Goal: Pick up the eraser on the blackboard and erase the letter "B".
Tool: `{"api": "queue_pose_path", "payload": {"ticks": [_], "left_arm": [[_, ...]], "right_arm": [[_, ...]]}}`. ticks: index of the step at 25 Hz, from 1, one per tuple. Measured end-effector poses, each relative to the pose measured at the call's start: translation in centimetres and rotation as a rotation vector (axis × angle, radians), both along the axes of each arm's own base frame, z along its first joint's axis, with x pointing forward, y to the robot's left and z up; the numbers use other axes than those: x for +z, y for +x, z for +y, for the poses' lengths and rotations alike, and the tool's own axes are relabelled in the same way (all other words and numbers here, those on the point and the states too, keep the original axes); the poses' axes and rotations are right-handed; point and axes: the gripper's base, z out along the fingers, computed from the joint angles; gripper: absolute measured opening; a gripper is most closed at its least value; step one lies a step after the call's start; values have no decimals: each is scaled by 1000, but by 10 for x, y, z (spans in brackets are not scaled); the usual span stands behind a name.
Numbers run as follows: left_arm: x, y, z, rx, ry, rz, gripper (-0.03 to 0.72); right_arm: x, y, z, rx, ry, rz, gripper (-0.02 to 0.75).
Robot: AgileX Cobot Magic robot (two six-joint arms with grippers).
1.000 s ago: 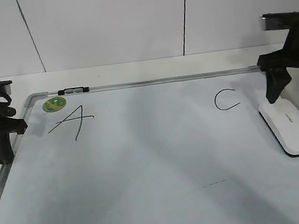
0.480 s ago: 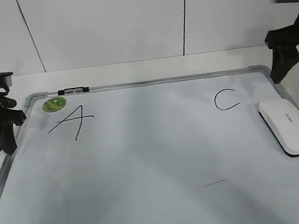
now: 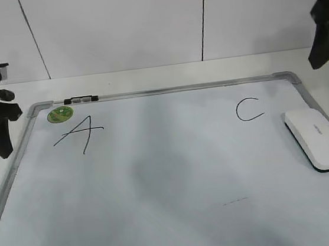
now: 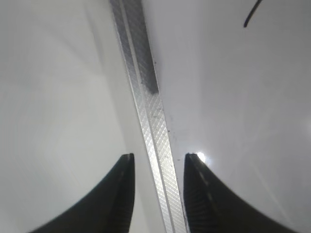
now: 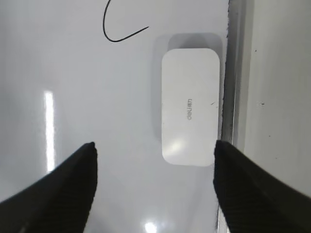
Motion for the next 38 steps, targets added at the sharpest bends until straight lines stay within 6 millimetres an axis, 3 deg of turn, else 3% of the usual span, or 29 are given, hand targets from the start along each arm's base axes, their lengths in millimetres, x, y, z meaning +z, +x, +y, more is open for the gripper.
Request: {"api": "queue_pose_path", "payload": {"ticks": [6,10,15,25,31,38], "left_arm": [[29,-8,-5,26,-72,-59,257],[51,-32,-4,28,-82,-97,257],[76,-77,0,26,-88,-144,257],[132,-175,10,15,-106,-370,256],[153,-243,18,3,-99,-546,256],[149,-311,25,-2,-96,-716,256]], "right_arm": [[18,-42,-3,1,10,-48,590],[33,-83,-5,1,17,-115,589],[44,-133,-9,3,23,-196,563],[45,-215,-15,5,32,-356,227],[41,-255,-18,6,40,-460,203],[23,-295,-21,7,45,-562,202]]}}
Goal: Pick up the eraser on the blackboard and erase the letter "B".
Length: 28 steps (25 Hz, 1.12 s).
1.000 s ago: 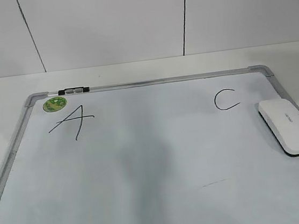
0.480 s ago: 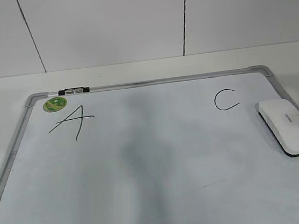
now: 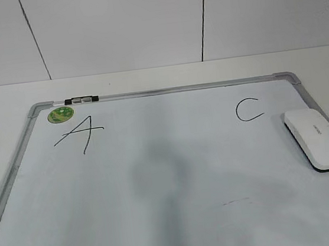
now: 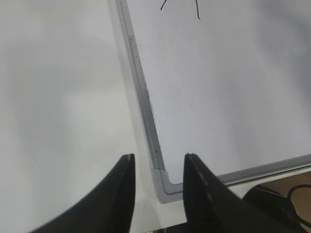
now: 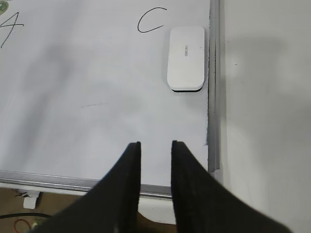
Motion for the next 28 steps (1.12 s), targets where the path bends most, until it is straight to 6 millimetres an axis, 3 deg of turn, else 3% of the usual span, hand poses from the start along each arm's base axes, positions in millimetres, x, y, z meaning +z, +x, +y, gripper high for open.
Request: {"api": "queue_pose_path", "payload": {"ticks": [8,14,18,28], "left_arm": [[-27,-61,6,-10,-2,-182,255],[-49,-88,9,-15,-3,-323,255],[-67,-85,9,-10,6,-304,255],[-72,-75,11,12,20,-358,254]], "right_arm": [[-40,-32,-3,39,-52,-83,201],[-70,-43,-4,51,-69,-114,201],[-75,-40,-7,27,-97,-146,201],[-79,-32,-11,-9,-129,-184,200]]}}
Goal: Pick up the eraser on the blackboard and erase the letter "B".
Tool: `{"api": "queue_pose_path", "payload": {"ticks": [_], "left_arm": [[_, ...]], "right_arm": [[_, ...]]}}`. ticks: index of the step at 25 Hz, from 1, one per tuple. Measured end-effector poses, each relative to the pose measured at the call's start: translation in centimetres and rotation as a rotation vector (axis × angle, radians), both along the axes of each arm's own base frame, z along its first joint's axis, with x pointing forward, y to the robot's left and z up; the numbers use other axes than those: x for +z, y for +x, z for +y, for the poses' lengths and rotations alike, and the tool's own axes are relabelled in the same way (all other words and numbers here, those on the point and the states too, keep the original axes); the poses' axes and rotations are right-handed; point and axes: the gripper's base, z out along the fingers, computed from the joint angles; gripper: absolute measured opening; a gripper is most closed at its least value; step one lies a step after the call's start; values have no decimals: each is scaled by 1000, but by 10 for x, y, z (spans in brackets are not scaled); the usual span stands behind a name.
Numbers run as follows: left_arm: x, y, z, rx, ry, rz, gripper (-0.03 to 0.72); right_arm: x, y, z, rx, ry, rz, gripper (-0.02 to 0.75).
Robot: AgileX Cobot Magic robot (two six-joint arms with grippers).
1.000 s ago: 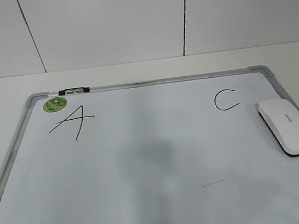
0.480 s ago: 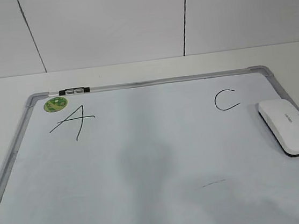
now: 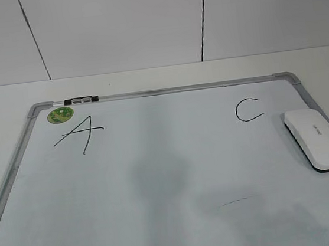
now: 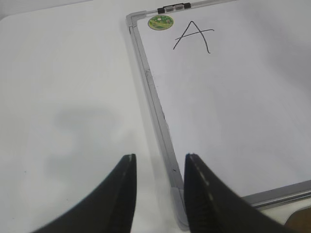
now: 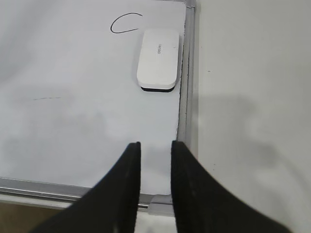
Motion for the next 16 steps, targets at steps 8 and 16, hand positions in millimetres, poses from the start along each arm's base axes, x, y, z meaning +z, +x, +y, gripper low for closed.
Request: {"api": "queue_pose_path", "payload": {"ticks": [8,16], "left_arm": [[0,0,0,0,0,-2,253],[0,0,0,0,0,-2,246]], "right_arm": [[0,0,0,-1,-1,-4,199],[0,0,0,-1,-1,-6,197]]}}
